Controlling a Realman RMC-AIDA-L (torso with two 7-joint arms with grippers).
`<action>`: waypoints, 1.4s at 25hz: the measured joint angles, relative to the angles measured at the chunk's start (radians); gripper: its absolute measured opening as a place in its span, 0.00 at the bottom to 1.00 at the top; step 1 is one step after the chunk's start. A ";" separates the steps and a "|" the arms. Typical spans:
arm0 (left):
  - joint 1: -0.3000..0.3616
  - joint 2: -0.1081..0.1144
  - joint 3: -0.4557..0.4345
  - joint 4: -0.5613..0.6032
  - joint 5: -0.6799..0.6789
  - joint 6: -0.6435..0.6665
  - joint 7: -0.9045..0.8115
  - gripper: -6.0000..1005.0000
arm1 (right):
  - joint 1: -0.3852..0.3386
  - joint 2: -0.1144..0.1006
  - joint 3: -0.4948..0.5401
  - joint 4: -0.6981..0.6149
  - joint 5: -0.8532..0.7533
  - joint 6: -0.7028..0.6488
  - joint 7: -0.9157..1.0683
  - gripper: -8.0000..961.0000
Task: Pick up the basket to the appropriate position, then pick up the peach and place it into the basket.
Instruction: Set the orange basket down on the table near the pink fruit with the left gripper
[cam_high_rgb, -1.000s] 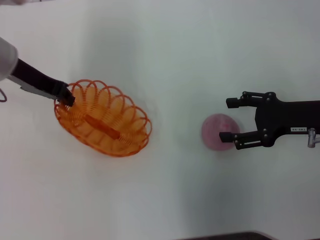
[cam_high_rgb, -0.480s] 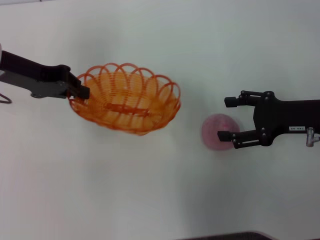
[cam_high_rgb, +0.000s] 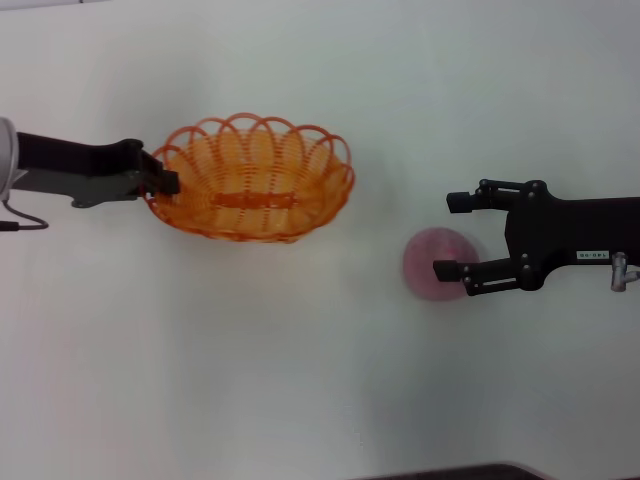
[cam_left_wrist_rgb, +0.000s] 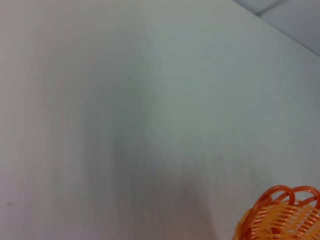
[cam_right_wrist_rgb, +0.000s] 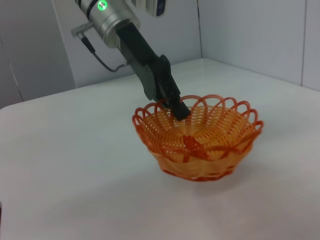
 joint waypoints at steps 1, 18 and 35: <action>0.009 -0.002 0.001 0.004 -0.001 -0.012 -0.004 0.08 | 0.000 0.000 0.000 0.000 0.000 0.000 0.000 0.96; 0.133 -0.017 0.101 0.042 -0.080 -0.112 -0.009 0.10 | 0.002 0.000 -0.001 0.002 0.000 0.004 0.003 0.96; 0.186 -0.013 0.121 0.032 -0.127 -0.127 -0.009 0.12 | 0.005 0.000 -0.001 0.012 -0.004 0.005 0.003 0.96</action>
